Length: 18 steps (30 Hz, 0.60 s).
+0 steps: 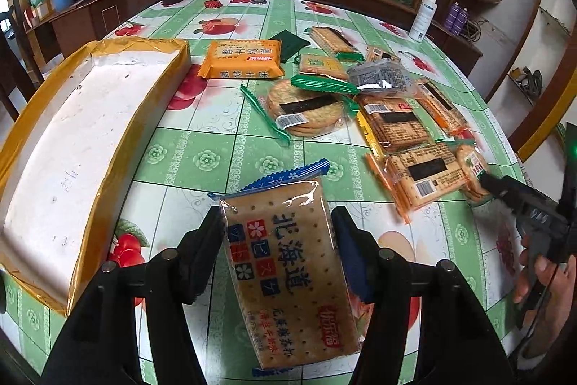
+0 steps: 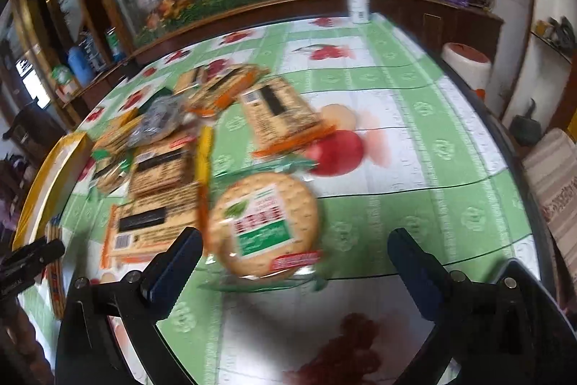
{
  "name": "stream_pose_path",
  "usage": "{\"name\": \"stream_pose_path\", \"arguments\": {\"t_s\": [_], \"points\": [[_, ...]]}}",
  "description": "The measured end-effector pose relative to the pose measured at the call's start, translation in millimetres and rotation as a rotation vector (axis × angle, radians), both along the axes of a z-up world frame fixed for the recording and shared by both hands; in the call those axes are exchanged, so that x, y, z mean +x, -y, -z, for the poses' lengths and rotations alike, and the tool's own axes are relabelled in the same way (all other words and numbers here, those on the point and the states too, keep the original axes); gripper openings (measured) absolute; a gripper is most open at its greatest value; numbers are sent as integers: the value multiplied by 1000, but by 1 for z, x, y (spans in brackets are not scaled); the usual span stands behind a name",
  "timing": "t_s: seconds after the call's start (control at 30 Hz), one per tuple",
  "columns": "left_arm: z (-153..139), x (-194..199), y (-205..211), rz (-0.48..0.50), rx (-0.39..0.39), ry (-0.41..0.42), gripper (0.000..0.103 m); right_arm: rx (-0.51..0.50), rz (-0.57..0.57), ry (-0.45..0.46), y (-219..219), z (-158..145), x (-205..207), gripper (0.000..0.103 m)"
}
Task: Organize snacks
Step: 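Lift both held packs and carry them toward the yellow-rimmed tray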
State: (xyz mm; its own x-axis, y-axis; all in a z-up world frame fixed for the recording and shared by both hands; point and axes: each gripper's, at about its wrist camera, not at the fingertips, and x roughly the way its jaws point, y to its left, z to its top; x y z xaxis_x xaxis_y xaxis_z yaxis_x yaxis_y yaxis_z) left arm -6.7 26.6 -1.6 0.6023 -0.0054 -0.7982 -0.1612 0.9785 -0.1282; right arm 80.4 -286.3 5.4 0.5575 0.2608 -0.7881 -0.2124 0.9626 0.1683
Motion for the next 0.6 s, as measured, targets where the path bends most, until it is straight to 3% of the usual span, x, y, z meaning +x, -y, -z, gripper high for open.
{"name": "stream_pose_path", "arguments": {"t_s": [0.2,0.27,0.33,0.6], "points": [[-2,-1,1,20,-4,1,59,-271,-120,18,-48,14,2,102],[-3,-1,3,26,8,1,59,-241,-126,10,-49,14,3,98],[-4,-3,4,34,22,6,59,-181,-97,-13,-40,12,6,76],[-18,-12,8,55,58,53,59,-100,-35,-14,-9,3,-19,76]]}}
